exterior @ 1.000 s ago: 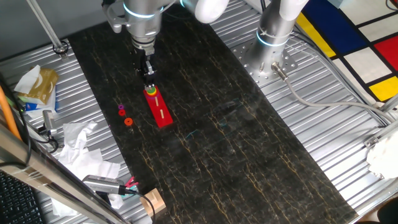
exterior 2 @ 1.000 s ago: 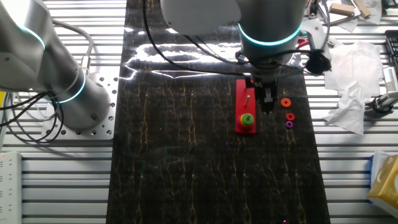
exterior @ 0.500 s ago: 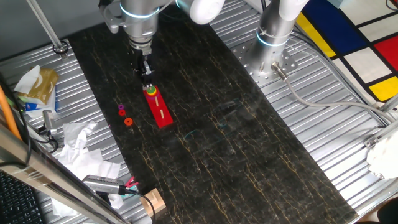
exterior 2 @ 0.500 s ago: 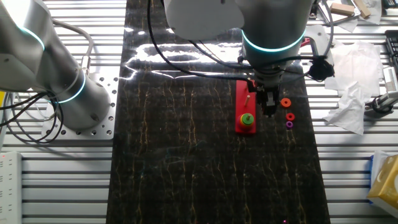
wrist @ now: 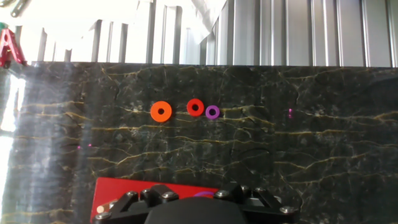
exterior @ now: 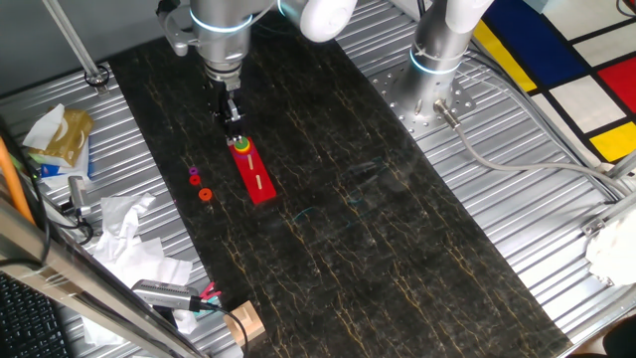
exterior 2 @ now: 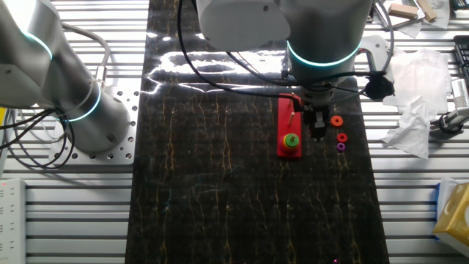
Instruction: Take out one Hanoi block and throw it aside
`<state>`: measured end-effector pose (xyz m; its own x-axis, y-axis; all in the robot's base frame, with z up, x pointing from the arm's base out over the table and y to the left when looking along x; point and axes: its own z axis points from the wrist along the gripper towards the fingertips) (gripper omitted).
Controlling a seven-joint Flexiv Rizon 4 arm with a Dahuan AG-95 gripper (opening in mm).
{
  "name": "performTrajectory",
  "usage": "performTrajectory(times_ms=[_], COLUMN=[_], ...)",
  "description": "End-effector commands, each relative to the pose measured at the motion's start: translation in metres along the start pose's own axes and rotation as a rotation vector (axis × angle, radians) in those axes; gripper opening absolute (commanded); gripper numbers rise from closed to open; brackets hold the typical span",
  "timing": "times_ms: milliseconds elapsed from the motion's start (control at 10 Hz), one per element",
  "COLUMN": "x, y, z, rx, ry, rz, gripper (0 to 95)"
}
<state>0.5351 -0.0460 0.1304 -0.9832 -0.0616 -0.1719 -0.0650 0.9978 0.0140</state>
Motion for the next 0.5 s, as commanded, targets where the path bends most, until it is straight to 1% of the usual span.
performTrajectory(times_ms=[100, 500], x=[0.0002, 0.0007], y=[-0.0002, -0.0018], z=[0.0007, 0.0033], rx=[-0.001, -0.001], ry=[0.002, 0.004], rz=[0.001, 0.004], gripper=[57.0, 57.0])
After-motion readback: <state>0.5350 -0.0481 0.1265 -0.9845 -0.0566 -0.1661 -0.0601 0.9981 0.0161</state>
